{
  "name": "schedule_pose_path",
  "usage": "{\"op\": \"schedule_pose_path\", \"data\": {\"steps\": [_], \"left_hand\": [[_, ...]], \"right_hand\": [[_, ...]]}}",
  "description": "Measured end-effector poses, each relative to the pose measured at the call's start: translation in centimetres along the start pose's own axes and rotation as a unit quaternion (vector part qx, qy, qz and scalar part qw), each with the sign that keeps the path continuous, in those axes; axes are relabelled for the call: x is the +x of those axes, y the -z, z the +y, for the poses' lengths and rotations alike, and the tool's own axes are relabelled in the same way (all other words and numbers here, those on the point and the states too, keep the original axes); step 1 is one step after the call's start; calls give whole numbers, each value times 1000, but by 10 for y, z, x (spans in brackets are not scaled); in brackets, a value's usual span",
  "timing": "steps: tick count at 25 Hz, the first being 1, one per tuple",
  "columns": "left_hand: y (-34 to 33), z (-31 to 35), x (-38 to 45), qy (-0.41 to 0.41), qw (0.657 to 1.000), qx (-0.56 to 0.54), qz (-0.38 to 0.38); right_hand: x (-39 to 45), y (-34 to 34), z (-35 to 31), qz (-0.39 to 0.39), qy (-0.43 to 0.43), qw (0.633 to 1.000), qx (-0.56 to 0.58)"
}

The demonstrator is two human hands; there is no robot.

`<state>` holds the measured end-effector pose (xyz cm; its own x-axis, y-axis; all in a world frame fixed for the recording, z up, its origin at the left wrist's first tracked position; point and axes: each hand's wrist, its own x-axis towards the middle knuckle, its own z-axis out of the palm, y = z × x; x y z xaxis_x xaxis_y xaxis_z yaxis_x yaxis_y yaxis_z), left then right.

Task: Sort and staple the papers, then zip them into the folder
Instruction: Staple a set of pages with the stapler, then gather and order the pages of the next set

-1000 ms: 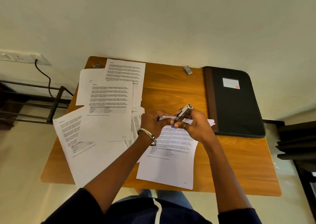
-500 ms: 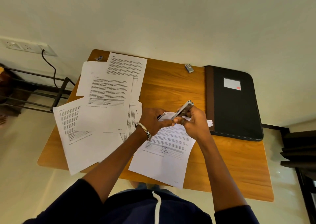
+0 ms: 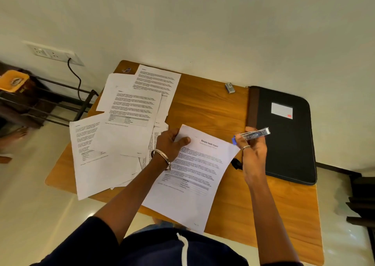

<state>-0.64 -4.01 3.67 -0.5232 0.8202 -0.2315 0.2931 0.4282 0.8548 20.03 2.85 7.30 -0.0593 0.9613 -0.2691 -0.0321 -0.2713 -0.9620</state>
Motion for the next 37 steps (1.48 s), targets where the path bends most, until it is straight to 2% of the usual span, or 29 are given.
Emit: {"op": "schedule_pose_path", "data": {"steps": [4, 5, 7, 8, 9, 10, 12, 14, 17, 19, 21, 23, 25, 26, 29, 30, 33, 34, 37], "left_hand": [[-8, 5, 5, 17, 999, -22, 19], [-8, 12, 6, 13, 999, -23, 17], [-1, 28, 8, -4, 999, -32, 10], [4, 36, 8, -7, 999, -54, 0], [12, 43, 8, 1, 995, -93, -20], [20, 49, 9, 12, 987, -150, -47], [32, 53, 12, 45, 960, -263, -82], [32, 53, 22, 115, 942, -315, -31], [19, 39, 43, 212, 935, -260, 117], [10, 26, 50, 222, 945, -188, 150], [1, 15, 48, 212, 967, -98, 106], [-6, 5, 38, 216, 975, -42, -7], [-16, -11, 20, 198, 971, 60, -120], [-19, -22, 13, 194, 965, 105, -139], [-26, -42, -5, 200, 967, 109, -110], [-26, -45, -7, 192, 970, 108, -103], [-27, -49, -9, 168, 974, 116, -96], [-27, -50, -11, 157, 977, 117, -79], [-18, -62, -18, 152, 984, 92, 3]], "right_hand": [[-8, 11, 26, -43, -48, 997, -40], [-10, 12, 33, -22, -41, 998, -37], [-7, 18, 40, 78, -52, 996, 11], [-5, 21, 39, 126, -81, 987, 59], [0, 27, 42, 132, -118, 978, 109], [3, 31, 46, 96, -148, 974, 143], [5, 38, 54, -36, -168, 972, 160], [3, 36, 59, -139, -197, 954, 178], [4, 32, 57, -173, -204, 954, 137], [8, 29, 62, -129, -204, 966, 94], [13, 27, 73, -52, -201, 978, 36], [18, 24, 83, 6, -172, 980, -98], [21, 22, 93, 12, -132, 958, -253], [22, 21, 97, -1, -115, 943, -314], [27, 16, 103, -52, -52, 887, -457], [28, 11, 102, -52, -27, 855, -516], [25, -11, 96, 14, 57, 737, -674], [23, -19, 96, 18, 90, 721, -687], [17, -40, 112, -64, 122, 737, -662]]}}
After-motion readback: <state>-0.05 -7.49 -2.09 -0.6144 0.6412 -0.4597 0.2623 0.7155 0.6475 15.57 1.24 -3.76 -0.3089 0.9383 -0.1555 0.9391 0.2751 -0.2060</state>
